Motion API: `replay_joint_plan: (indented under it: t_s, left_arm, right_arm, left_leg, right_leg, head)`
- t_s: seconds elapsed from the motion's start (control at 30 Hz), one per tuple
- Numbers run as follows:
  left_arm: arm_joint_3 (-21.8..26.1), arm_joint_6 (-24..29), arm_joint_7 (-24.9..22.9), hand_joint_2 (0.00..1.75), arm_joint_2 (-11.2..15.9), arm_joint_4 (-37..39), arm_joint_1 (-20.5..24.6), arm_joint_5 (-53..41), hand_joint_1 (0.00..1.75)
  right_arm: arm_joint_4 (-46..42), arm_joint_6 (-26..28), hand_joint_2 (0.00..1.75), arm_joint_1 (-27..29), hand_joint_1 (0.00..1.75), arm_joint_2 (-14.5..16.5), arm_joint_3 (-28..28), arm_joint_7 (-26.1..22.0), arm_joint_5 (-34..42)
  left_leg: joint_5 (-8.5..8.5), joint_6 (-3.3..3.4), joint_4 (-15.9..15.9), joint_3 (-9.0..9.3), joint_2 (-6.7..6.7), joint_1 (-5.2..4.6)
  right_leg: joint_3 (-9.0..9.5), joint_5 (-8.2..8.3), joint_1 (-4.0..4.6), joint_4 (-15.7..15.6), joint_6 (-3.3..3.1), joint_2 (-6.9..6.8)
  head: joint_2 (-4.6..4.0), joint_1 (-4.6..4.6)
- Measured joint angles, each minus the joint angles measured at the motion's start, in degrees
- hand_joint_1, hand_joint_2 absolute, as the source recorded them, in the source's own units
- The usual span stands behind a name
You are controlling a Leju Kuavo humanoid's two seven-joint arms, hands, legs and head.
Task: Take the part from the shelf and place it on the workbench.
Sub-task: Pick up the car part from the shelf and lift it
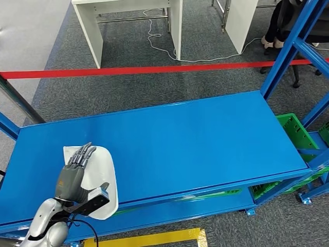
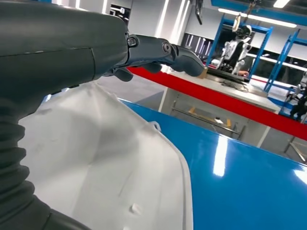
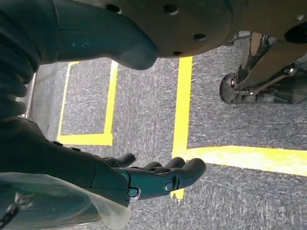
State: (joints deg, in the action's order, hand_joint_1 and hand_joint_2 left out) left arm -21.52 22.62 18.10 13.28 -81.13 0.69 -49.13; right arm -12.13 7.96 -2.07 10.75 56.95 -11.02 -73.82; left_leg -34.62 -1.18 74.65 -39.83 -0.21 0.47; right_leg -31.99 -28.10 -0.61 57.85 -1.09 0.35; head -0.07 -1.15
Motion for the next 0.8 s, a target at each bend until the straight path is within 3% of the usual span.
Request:
replay_joint_plan:
  t_s: [0.03,0.07,0.13,0.17,0.2,0.3,0.37,0.47,0.5,0.53,0.57,0.6,0.67,0.7,0.8]
  left_arm:
    - [-0.04,0.39,0.15,1.75,0.01,-0.19,-0.23,-0.01,0.0]
    - [-0.06,0.92,0.29,1.75,0.02,-0.44,-0.38,-0.03,0.0]
    - [0.04,2.52,0.43,1.75,0.02,-1.07,-0.48,-0.14,0.0]
    - [0.16,3.67,0.44,1.75,-0.03,-1.43,-0.51,-0.26,0.0]
    - [0.33,4.84,0.41,1.75,-0.13,-1.72,-0.59,-0.44,0.0]
    - [1.21,8.18,-0.21,1.75,-1.04,-2.48,-0.99,-1.2,0.0]
    - [1.72,9.42,-0.59,1.75,-1.91,-2.9,-1.05,-1.49,0.0]
    - [2.02,9.78,-0.76,0.44,-2.76,-3.1,-1.22,-1.7,0.0]
    - [2.1,9.82,-0.99,0.0,-2.98,-3.1,-1.31,-1.79,0.0]
    - [2.21,9.92,-1.36,0.0,-3.21,-3.1,-1.36,-1.93,0.0]
    - [2.39,10.07,-1.97,0.0,-3.49,-3.1,-1.39,-2.16,0.0]
    - [2.65,10.18,-2.77,0.0,-3.79,-3.1,-1.39,-2.5,0.0]
    - [3.2,9.87,-4.81,0.0,-4.27,-3.1,-1.36,-3.39,0.0]
    - [3.42,9.25,-5.97,0.0,-4.38,-3.1,-1.33,-3.95,0.0]
    - [3.96,7.41,-8.53,0.0,-4.47,-3.11,-1.29,-5.28,0.0]
  right_arm:
    - [0.0,-0.01,1.75,0.02,0.0,0.0,0.0,0.01,-0.03]
    - [0.0,-0.01,1.75,0.04,0.0,0.0,0.01,0.01,-0.05]
    - [0.0,-0.03,1.75,0.0,0.0,0.0,0.01,0.01,-0.09]
    - [0.0,-0.03,1.75,-0.05,0.0,0.0,0.01,0.04,-0.12]
    - [0.0,-0.04,1.75,-0.1,0.0,0.0,0.01,0.09,-0.15]
    - [0.01,-0.02,1.75,-0.13,0.0,0.0,0.01,0.29,-0.22]
    - [0.01,0.03,1.75,-0.18,0.0,0.0,0.01,0.33,-0.26]
    - [0.02,0.06,1.75,-0.2,0.0,0.0,0.03,0.35,-0.31]
    - [0.02,0.06,1.75,-0.14,0.0,0.0,0.06,0.35,-0.31]
    - [0.02,0.07,1.75,-0.08,0.0,0.0,0.11,0.36,-0.32]
    - [0.02,0.1,1.75,-0.04,0.0,0.0,0.2,0.36,-0.31]
    - [0.02,0.14,1.75,-0.05,0.0,0.0,0.32,0.37,-0.29]
    - [0.02,0.2,1.75,-0.19,0.0,0.0,0.51,0.43,-0.24]
    - [0.02,0.21,1.75,-0.25,0.0,0.0,0.58,0.47,-0.2]
    - [0.02,0.23,1.75,-0.21,0.0,0.0,0.83,0.7,-0.11]
  left_leg:
    - [1.07,0.04,-0.43,0.01,0.0,0.0]
    - [3.14,0.16,-3.14,1.1,0.0,0.0]
    - [7.29,0.55,-11.32,4.69,0.0,-0.1]
    - [8.25,0.75,-14.35,6.02,0.0,-0.2]
    - [8.44,0.92,-15.95,6.67,-0.03,-0.32]
    - [8.27,1.71,-16.73,6.83,-0.07,-0.34]
    - [8.48,2.45,-17.22,7.1,0.02,-0.04]
    - [8.44,2.92,-17.35,7.16,0.22,-0.01]
    - [8.41,2.96,-17.34,7.18,0.25,-0.04]
    - [8.37,2.98,-17.33,7.22,0.24,-0.06]
    - [8.33,2.95,-17.32,7.29,0.19,-0.07]
    - [8.27,2.86,-17.29,7.4,0.15,-0.07]
    - [8.05,2.49,-17.11,7.48,0.09,-0.24]
    - [7.99,2.22,-17.01,7.44,0.09,-0.35]
    - [7.92,1.35,-16.91,7.35,0.08,-0.34]
  right_leg:
    - [0.18,-0.11,0.01,0.01,0.0,0.04]
    - [0.42,-0.24,0.01,0.01,0.07,0.09]
    - [0.85,-0.57,0.1,0.03,0.36,0.16]
    - [0.88,-0.69,0.19,0.09,0.61,0.2]
    - [0.81,-0.75,0.26,0.11,0.89,0.21]
    - [0.7,-0.9,0.25,0.0,1.9,0.18]
    - [-0.44,-2.61,0.28,2.41,2.44,0.12]
    - [-5.95,-7.55,0.14,13.38,2.95,0.06]
    - [-7.39,-8.14,0.1,16.03,3.06,0.06]
    - [-7.89,-7.62,0.09,16.63,3.1,0.05]
    - [-7.14,-5.92,0.09,14.65,3.05,0.04]
    - [-5.39,-3.58,0.08,10.71,2.92,0.0]
    - [-1.57,-0.52,0.15,2.79,2.5,-0.09]
    - [-0.47,-0.04,0.21,0.67,2.26,-0.09]
    - [0.03,-0.03,0.29,-0.11,1.42,-0.02]
  head:
    - [0.0,0.02]
    - [0.0,0.02]
    - [0.0,0.01]
    - [0.0,-0.02]
    - [0.0,-0.06]
    - [0.0,-0.09]
    - [0.0,-0.32]
    - [0.0,-0.62]
    - [0.0,-0.62]
    - [0.0,-0.64]
    - [0.0,-0.63]
    - [0.0,-0.64]
    - [0.0,-0.62]
    - [0.0,-0.59]
    - [0.0,-0.55]
